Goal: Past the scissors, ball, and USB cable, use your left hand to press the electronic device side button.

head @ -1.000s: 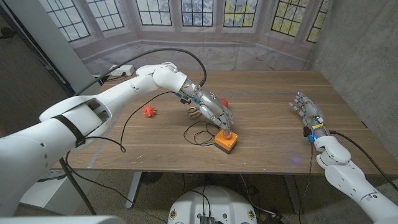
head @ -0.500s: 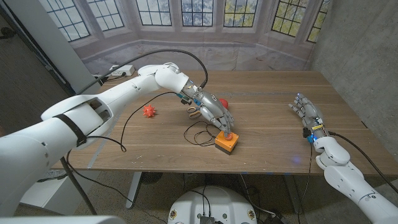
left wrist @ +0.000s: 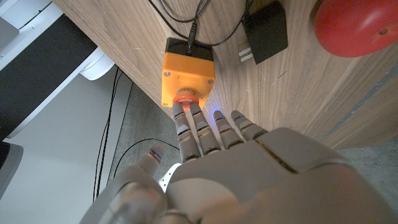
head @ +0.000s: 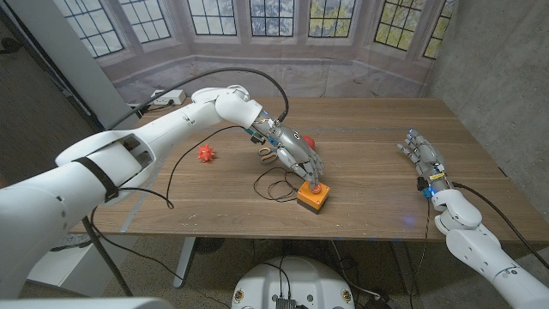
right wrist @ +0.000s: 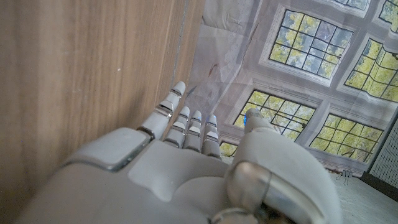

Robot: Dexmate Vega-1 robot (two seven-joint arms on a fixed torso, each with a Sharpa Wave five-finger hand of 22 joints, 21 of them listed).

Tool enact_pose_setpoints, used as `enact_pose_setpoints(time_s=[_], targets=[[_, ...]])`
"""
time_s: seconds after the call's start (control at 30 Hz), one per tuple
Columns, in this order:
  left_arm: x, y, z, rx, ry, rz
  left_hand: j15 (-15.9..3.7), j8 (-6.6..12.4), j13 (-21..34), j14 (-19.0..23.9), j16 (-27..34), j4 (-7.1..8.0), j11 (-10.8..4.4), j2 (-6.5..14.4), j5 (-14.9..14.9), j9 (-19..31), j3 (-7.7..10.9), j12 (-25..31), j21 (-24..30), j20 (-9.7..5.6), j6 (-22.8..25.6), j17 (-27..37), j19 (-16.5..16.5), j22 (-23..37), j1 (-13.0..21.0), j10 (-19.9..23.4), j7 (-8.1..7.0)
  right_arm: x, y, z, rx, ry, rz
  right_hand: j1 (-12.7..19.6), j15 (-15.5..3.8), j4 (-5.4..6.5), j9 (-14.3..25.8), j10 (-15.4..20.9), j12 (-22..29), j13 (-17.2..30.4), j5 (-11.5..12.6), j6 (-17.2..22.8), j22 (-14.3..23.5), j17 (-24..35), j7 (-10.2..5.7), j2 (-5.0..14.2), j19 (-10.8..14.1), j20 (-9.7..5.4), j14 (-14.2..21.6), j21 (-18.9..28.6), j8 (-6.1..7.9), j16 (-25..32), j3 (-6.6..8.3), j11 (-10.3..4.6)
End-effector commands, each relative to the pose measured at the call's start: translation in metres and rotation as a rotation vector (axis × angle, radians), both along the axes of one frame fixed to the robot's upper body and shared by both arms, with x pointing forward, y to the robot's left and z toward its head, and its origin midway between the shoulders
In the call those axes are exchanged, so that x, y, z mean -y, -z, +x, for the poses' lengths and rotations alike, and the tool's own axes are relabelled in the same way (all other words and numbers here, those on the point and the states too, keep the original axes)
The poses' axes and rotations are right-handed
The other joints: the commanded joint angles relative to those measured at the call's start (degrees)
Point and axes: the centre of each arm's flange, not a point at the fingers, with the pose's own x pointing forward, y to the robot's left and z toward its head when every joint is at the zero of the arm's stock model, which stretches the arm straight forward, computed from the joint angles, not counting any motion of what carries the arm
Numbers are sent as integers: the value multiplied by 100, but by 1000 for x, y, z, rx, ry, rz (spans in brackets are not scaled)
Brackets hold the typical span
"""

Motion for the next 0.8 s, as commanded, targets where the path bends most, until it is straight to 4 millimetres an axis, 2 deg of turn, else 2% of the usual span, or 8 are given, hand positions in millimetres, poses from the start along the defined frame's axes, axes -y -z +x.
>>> enact_pose_setpoints(time_s=[0.03,0.8], targets=[[-1,-10,-1,24,-4,-16,3,-3,13,74,20,-14,6,-24,25,7,-25,48,26,-9,42,17,3,19,-41,71,23,-2,-6,1,6,-3,-8,-56,-94,-32,6,-13,36,16,27,13,17,9,12,5,-10,-176,-14,-14,26,21,22,17],[-6,-25,-10,90,6,-56,-13,-14,15,110,9,-38,22,-17,30,6,-31,37,27,-16,39,11,26,13,-15,79,35,-8,-17,5,8,-28,-46,-66,-92,-54,6,-19,37,16,27,11,17,7,16,6,-15,-167,-19,-15,27,23,39,14]])
